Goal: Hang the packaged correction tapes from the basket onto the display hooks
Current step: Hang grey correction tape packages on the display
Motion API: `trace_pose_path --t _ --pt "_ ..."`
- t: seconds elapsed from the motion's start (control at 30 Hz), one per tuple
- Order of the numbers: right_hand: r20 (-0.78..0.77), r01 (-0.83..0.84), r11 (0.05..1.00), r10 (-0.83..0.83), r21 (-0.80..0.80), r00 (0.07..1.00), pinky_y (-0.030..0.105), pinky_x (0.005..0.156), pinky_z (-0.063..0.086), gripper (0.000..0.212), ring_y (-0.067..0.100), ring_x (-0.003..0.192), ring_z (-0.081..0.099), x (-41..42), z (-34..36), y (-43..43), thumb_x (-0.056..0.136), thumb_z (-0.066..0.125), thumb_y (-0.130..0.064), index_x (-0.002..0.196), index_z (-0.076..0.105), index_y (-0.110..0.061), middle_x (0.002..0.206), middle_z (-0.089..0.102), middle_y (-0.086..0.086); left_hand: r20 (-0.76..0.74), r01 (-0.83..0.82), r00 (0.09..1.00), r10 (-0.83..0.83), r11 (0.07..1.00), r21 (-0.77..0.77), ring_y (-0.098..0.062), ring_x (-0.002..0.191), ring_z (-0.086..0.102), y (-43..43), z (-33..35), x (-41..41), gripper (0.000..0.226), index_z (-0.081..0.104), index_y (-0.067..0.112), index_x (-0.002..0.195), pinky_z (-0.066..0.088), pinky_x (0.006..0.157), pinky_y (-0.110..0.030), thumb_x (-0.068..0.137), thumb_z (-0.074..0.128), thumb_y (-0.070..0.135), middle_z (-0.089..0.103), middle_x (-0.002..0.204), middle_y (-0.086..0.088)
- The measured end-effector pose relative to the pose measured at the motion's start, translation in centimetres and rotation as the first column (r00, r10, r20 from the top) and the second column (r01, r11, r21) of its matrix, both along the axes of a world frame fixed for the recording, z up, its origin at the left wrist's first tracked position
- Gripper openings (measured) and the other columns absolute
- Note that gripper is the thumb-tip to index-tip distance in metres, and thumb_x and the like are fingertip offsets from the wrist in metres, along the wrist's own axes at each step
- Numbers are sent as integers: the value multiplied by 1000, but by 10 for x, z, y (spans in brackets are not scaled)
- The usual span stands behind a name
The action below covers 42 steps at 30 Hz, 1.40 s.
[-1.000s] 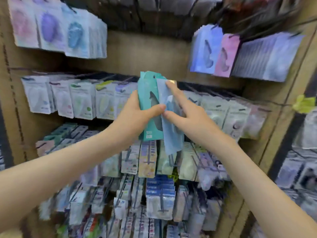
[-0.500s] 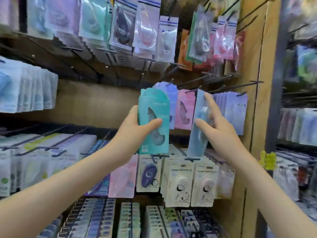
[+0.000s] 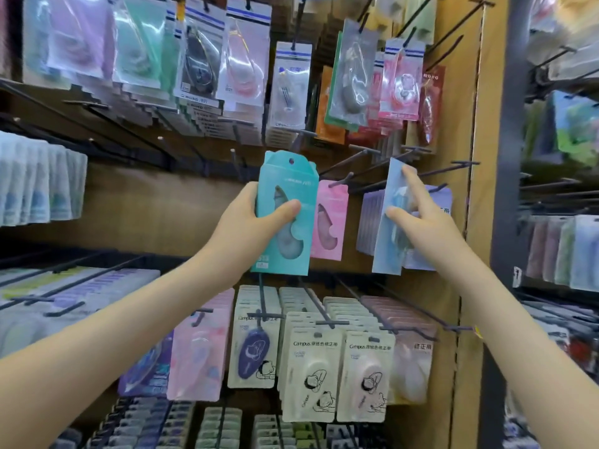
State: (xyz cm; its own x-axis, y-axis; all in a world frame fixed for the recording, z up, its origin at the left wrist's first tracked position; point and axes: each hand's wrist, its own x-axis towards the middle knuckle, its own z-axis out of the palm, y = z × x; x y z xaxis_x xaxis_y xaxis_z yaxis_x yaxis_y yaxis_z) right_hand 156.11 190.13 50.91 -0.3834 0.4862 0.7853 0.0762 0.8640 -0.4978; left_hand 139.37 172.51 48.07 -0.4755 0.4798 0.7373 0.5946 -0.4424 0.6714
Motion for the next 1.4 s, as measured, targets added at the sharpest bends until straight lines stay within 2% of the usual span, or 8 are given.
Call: trace_pose_path --t 0.27,0.7,0.8,0.9,1.07,1.2,1.3,1.4 --pt "20 -30 999 30 -11 999 26 80 45 64 10 100 52 3 -3 9 98 49 -31 147 14 -51 143 38 -2 -47 -61 997 61 998 -4 -14 88 70 15 1 -6 30 52 25 110 59 79 -38 87 63 39 67 108 8" --pt "13 -8 997 7 77 1000 36 86 45 63 21 117 49 0 0 4 96 53 -30 147 19 -45 147 38 -2 -70 -81 994 79 996 -25 -12 83 71 12 -5 -15 28 52 25 107 60 71 -32 86 64 39 68 104 9" --pt "1 -16 997 16 74 1000 29 79 43 62 16 110 50 1 0 3 96 53 -30 147 20 -45 146 38 -2 -70 -65 996 62 997 -45 -13 85 70 16 -4 -10 28 52 25 107 60 74 -34 86 64 40 68 105 9" --pt "-57 -47 995 53 91 997 9 63 45 61 3 94 51 4 -4 -4 97 53 -29 146 21 -47 145 38 -6 -79 -40 996 37 998 -45 -14 86 70 21 -3 -3 27 52 26 108 60 75 -35 87 63 39 68 106 9" --pt "-69 -159 980 168 120 983 -2 56 41 60 -20 84 50 11 -10 -17 97 52 -25 144 23 -48 139 38 -8 -113 3 994 -11 998 -67 -6 79 70 34 0 11 24 51 28 106 57 62 -19 88 62 40 66 102 15" --pt "-133 -107 988 122 114 984 2 57 43 61 -1 80 54 20 -12 -10 97 52 -25 146 25 -48 120 49 -16 -117 50 991 -57 997 -67 -3 78 69 47 5 23 21 51 31 103 57 62 -19 88 62 41 65 99 18" --pt "-150 -68 994 81 91 985 12 61 46 61 1 84 55 29 -14 3 97 52 -27 144 25 -52 115 50 -21 -96 81 992 -85 996 -47 -7 84 69 57 10 31 23 53 29 107 60 70 -26 89 63 39 67 102 15" --pt "-99 -54 996 61 69 993 9 59 43 60 3 79 55 33 -16 10 96 53 -27 142 25 -55 100 50 -27 -16 109 994 -110 993 -52 -9 85 69 67 15 32 27 52 26 113 59 65 -23 90 61 39 67 105 11"
